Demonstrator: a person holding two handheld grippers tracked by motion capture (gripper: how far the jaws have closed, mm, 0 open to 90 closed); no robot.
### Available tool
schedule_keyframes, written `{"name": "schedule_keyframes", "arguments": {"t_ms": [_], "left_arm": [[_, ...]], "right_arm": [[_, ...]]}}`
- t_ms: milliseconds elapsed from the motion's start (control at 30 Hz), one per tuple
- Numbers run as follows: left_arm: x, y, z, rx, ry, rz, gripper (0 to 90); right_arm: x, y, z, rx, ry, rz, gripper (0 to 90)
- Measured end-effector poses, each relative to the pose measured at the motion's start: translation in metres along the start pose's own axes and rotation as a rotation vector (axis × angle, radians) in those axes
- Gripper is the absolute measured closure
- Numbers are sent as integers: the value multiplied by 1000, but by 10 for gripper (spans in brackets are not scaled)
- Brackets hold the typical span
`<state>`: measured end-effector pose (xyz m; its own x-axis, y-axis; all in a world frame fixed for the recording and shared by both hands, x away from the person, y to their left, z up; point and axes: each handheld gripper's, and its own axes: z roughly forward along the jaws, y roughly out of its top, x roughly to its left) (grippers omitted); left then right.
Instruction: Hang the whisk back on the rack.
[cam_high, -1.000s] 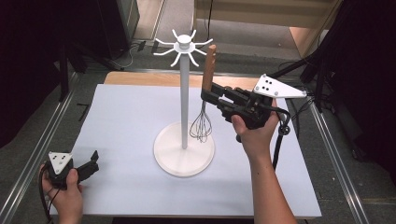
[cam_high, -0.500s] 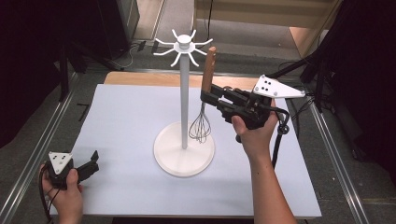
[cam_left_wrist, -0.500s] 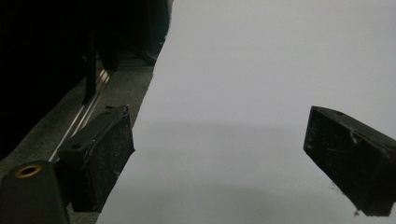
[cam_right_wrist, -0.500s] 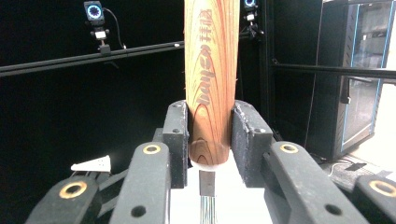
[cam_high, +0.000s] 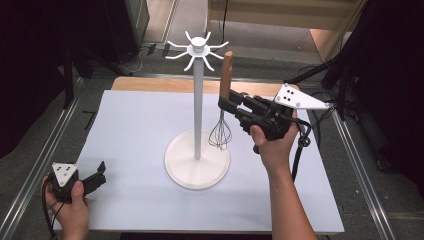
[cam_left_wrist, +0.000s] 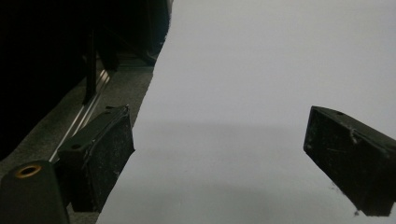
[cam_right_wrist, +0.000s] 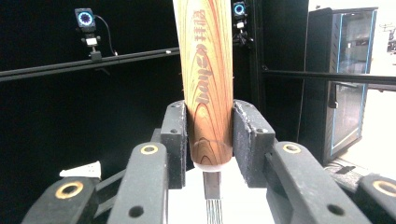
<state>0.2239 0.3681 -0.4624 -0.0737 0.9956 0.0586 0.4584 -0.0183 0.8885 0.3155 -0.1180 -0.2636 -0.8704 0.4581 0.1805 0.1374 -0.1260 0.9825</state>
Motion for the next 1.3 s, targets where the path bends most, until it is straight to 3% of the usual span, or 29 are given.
{"name": "schedule_keyframes", "arguments": {"t_ms": [100,167,200,233,367,500,867,1067,1233,1300], "left_arm": [[0,0,0,0,0,0,91],[0,0,0,0,0,0,91],[0,0,0,0,0,0,91],[0,0,0,0,-1,0,91],[0,0,0,-1,-1,0,91],[0,0,0,0,-3,-1,91],[0,0,0,2,-1,4,91],[0,0,0,-1,-3,0,91],[0,0,0,-1,-3,-2,91],[0,0,0,-2,-3,-3,91]], "right_arm": [[0,1,0,1,-4,-2,690],[-2,2,1,15,42,14,702],[-2,2,1,15,42,14,702],[-3,4,2,29,80,40,703],[-4,5,2,37,87,46,703],[-11,9,0,51,148,80,704],[-16,15,4,103,195,87,704],[-16,11,4,93,170,75,697],[-15,3,2,29,72,44,650],[-15,1,0,17,58,50,638]]}}
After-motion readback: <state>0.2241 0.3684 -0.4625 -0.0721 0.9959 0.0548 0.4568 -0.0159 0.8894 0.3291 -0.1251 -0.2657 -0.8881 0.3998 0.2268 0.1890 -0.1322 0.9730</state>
